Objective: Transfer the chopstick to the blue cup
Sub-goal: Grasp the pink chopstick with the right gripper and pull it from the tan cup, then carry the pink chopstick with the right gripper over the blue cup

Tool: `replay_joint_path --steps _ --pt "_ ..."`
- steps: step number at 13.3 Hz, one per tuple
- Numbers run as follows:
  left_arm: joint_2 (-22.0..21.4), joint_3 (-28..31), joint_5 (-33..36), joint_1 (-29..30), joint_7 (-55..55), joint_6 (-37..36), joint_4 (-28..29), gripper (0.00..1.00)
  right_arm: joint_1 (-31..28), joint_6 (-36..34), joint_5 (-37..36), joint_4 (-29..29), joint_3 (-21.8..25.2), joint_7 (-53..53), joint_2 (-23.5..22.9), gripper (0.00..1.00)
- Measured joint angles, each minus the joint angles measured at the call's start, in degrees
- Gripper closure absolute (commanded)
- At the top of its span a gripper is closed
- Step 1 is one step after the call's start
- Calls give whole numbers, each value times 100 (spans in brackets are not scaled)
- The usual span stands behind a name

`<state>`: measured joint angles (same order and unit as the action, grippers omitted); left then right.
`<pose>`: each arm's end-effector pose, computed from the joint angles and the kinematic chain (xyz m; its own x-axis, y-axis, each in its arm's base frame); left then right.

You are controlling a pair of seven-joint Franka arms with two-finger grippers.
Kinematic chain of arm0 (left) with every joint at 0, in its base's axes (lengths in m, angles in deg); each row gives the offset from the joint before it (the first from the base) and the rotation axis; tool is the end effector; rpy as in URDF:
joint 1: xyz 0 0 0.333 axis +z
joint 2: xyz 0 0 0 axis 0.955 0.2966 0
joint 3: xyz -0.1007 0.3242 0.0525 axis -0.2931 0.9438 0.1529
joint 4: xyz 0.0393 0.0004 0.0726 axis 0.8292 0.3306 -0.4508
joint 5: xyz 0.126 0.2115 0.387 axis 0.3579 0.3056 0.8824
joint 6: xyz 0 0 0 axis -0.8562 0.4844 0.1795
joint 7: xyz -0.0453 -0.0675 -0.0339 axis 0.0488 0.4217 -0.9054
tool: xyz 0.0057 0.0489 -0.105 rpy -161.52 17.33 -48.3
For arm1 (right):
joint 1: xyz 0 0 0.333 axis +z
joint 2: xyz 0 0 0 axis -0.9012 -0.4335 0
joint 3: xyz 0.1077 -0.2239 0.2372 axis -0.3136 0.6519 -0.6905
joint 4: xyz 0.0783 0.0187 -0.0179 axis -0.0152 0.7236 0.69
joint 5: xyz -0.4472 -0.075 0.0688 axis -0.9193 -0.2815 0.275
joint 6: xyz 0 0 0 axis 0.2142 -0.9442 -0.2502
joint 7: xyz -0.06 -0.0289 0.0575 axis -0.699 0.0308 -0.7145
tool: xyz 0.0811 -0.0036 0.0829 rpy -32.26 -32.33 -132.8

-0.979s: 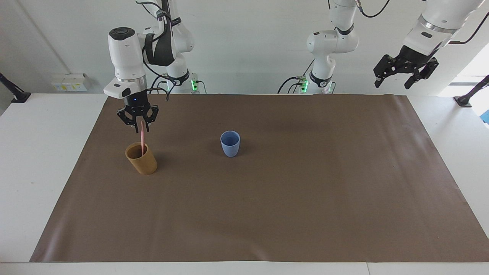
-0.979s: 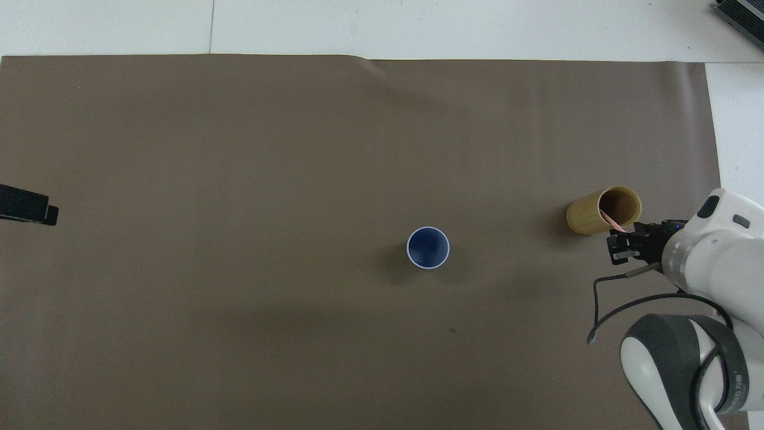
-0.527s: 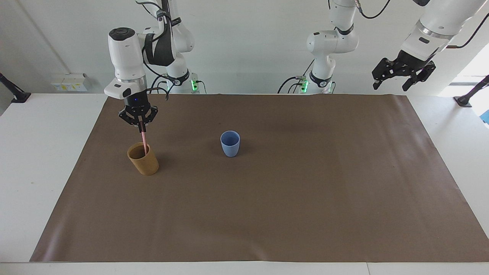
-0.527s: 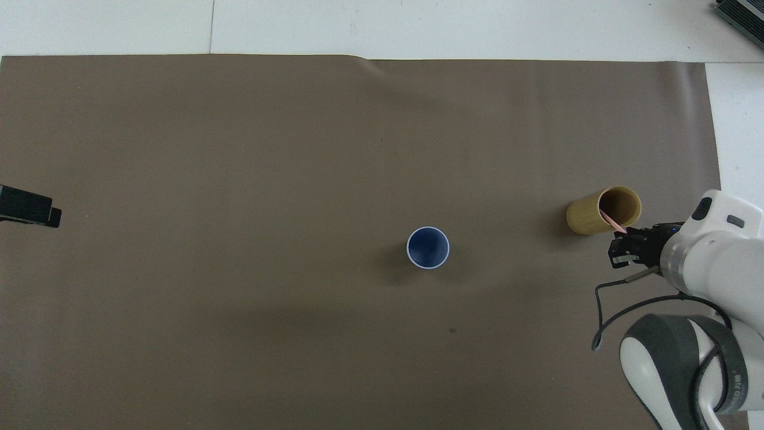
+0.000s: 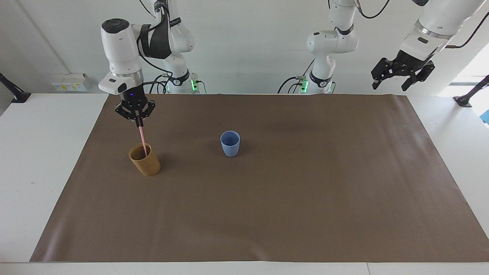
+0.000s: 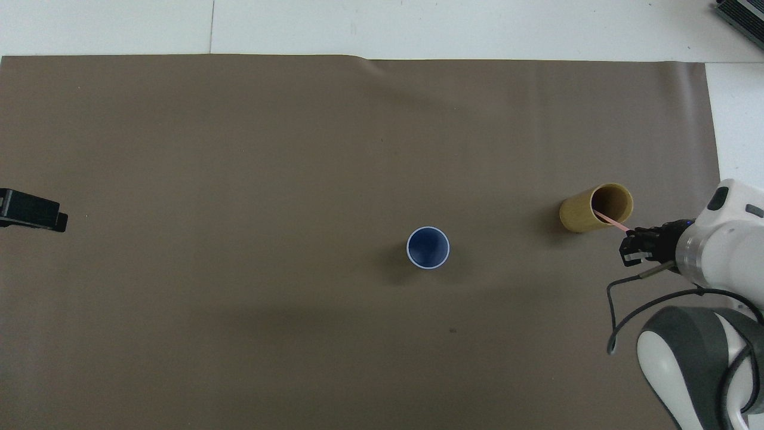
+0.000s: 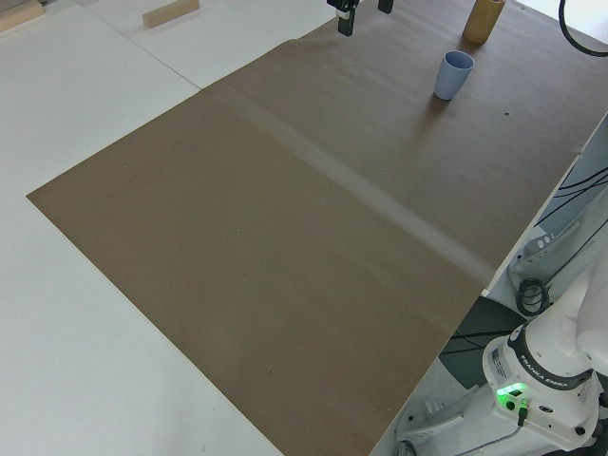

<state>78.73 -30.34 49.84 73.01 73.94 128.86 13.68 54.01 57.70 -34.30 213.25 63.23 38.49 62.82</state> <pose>0.5854 -0.0333 0.6988 0.9920 -0.1147 -0.0522 -0.1138 -0.9933 0.0190 0.5389 -0.0087 0.4954 0.9302 0.3447 0.1261 0.3251 -0.9332 0.1531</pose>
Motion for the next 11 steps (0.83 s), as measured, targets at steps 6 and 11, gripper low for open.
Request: replay_joint_path --steps 6,11 --pt "0 8 0 2 0 0 0 0 -6 -1463 0 -1227 2 0 -83 100" --pt "0 8 0 2 0 0 0 0 -23 -2022 -1 -1794 -15 -729 -301 100"
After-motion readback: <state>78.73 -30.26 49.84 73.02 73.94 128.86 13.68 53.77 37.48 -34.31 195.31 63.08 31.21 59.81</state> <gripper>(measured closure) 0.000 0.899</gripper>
